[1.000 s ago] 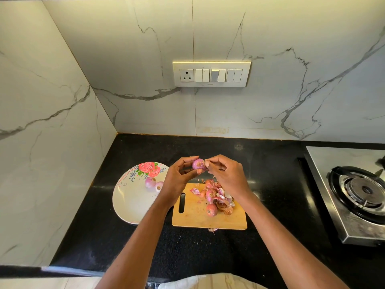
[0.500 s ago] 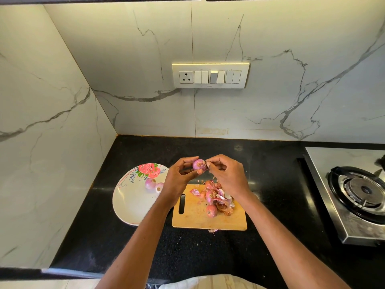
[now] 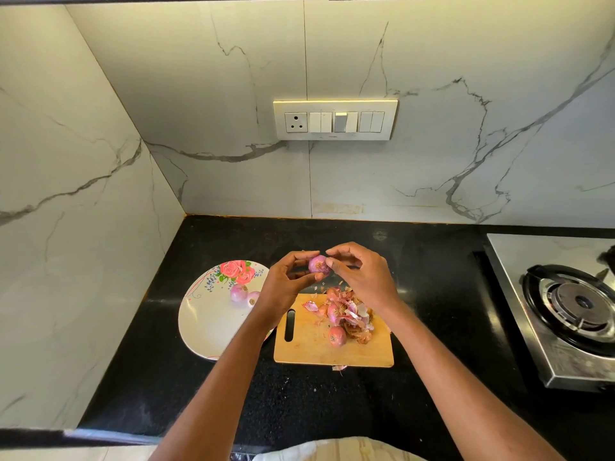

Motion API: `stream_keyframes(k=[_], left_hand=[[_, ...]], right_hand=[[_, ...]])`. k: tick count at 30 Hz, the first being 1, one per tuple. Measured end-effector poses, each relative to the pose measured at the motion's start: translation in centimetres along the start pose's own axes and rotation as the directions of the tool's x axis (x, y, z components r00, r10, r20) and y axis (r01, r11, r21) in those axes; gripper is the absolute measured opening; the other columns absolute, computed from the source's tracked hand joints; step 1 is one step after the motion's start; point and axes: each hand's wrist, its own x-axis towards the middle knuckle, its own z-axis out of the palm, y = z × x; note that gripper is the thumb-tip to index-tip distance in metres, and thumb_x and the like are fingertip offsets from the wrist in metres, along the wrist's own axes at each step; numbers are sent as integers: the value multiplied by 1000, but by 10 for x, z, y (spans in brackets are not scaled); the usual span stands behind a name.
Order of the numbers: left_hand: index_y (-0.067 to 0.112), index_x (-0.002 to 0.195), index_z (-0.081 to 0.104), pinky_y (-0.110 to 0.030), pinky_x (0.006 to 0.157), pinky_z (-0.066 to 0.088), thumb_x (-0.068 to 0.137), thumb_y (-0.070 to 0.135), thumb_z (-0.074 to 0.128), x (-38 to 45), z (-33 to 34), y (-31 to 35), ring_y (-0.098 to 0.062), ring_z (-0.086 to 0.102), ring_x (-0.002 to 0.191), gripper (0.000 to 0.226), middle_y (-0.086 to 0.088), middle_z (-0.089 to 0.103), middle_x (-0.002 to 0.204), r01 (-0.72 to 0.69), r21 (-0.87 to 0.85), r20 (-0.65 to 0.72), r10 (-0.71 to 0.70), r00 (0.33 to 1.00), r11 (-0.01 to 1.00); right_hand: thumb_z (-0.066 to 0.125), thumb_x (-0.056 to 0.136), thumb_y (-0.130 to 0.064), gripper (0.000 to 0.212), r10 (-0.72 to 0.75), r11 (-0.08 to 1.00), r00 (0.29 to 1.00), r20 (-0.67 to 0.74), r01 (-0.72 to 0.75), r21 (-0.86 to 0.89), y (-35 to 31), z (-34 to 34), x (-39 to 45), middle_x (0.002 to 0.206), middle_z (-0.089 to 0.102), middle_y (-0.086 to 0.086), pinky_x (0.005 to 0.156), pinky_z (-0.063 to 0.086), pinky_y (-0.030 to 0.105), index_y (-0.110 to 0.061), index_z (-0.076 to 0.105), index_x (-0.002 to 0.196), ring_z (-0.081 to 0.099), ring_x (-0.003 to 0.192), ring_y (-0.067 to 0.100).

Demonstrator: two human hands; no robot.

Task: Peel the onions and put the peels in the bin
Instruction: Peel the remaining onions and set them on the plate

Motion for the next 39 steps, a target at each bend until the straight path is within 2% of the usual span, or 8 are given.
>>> stream_keyframes(k=[4, 11, 17, 22, 28, 32, 37, 39], left_hand=[[27, 119, 67, -17, 81, 56, 88, 10, 75, 0, 1, 2, -4, 68, 108, 36, 5, 71, 118, -13, 6, 22, 13, 1000, 1000], [30, 116, 67, -17, 79, 56, 88, 8, 74, -2, 1, 1, -3, 68, 107, 36, 3, 69, 120, -9, 15, 26, 9, 1000, 1000], [28, 119, 66, -15, 79, 55, 89, 8, 74, -5, 0, -2, -1, 67, 107, 37, 6, 69, 120, 4, 27, 45, -5, 999, 1000], [26, 119, 67, -20, 82, 57, 88, 7, 74, -3, -1, -2, -9, 68, 109, 38, 1, 68, 122, -1, 0, 34, 1, 999, 1000], [28, 117, 68, -23, 85, 58, 87, 4, 74, -2, 0, -1, -13, 68, 111, 39, 1, 68, 122, -6, 26, 53, 5, 999, 1000], [25, 120, 67, -19, 84, 56, 88, 6, 74, -4, 0, -1, -5, 67, 109, 38, 6, 67, 121, -7, 32, 64, 4, 998, 999], [26, 121, 66, -18, 82, 56, 90, 8, 73, -4, -1, -1, -7, 67, 110, 37, 2, 67, 123, -3, 16, 51, 2, 999, 1000], [27, 120, 66, -18, 80, 55, 90, 8, 73, -4, -1, -1, -8, 67, 109, 37, 0, 67, 124, 0, 10, 43, 0, 999, 1000]], right_hand=[[75, 89, -31, 18, 4, 1000, 999, 50, -5, 4, 1, -4, -1, 101, 73, -17, 83, 54, 14, -27, 76, 107, 67, 99, -1], [78, 88, -23, 16, -21, 1000, 998, 56, 22, -5, 3, -5, -3, 95, 74, -15, 77, 53, 12, -21, 78, 104, 68, 93, -1], [76, 90, -21, 11, 29, 999, 999, 40, -28, -24, 6, -7, -4, 91, 72, -18, 72, 51, 7, -30, 75, 97, 66, 90, -5], [76, 90, -26, 13, 43, 998, 995, 89, -46, 38, 1, -4, -4, 97, 73, -17, 80, 54, 11, -27, 75, 103, 68, 95, -3], [78, 88, -18, 10, 22, 1000, 998, 55, -23, 21, 4, -5, -5, 91, 73, -14, 75, 54, 12, -22, 77, 97, 68, 90, -1], [79, 88, -21, 8, 51, 999, 998, 20, -51, 2, 10, -6, -4, 88, 72, -13, 72, 53, 11, -21, 75, 95, 67, 87, 1], [71, 95, -17, 15, 108, 980, 991, 80, -120, 160, 8, -5, -4, 104, 73, -10, 83, 59, 22, -22, 73, 109, 70, 101, 5], [72, 94, -23, 20, 107, 974, 989, 104, -125, 189, 7, -4, -4, 109, 73, -10, 87, 60, 26, -23, 72, 114, 69, 106, 6]])
